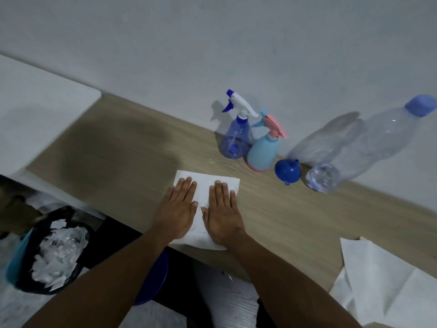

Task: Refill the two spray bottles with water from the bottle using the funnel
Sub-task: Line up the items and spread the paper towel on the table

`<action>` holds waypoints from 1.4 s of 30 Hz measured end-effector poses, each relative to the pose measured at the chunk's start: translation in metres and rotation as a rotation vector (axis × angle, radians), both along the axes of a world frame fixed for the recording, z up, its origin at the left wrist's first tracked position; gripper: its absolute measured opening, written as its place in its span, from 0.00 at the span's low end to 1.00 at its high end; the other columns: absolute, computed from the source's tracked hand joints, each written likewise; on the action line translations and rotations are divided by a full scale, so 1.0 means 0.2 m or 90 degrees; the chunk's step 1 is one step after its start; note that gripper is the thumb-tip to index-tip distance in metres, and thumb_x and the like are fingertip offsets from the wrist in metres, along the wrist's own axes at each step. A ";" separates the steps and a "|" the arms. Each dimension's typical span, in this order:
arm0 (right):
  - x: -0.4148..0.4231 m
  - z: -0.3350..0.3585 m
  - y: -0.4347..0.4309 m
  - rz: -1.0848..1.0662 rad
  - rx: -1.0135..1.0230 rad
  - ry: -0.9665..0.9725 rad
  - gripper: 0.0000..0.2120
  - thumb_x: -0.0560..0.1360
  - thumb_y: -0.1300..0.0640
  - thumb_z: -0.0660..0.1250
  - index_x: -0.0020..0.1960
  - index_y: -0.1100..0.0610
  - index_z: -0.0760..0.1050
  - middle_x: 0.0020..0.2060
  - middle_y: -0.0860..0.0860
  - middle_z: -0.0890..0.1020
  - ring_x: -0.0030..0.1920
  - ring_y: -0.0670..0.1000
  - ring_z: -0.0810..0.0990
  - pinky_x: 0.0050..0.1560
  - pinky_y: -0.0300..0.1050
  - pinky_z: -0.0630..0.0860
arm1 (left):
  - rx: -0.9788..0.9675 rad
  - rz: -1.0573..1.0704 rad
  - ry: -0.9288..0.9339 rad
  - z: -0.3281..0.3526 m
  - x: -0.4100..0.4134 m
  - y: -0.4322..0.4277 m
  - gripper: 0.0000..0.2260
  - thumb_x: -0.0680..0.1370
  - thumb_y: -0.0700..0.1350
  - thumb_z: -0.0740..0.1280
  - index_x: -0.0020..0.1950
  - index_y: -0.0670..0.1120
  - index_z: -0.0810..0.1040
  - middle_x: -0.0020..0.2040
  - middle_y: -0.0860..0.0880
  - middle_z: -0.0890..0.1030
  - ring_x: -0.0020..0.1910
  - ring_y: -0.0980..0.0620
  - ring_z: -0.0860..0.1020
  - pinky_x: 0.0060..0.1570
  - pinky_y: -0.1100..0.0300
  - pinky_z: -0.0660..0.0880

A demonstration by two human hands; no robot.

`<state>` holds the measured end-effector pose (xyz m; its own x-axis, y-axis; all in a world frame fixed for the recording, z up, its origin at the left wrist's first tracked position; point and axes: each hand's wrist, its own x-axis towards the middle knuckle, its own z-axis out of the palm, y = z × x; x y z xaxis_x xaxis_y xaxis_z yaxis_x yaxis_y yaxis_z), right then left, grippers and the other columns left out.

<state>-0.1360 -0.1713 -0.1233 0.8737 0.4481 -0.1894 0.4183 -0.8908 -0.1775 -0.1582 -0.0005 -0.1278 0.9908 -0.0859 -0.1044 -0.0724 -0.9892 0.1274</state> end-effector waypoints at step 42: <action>-1.11 0.07 -1.18 -0.287 0.539 0.229 0.14 0.75 0.62 0.68 0.38 0.43 0.80 0.36 0.40 0.84 0.39 0.39 0.81 0.44 0.39 0.76 | -0.441 0.149 0.159 0.14 -1.05 -0.80 0.09 0.70 0.39 0.74 0.48 0.52 0.84 0.39 0.65 0.78 0.40 0.72 0.78 0.40 0.80 0.69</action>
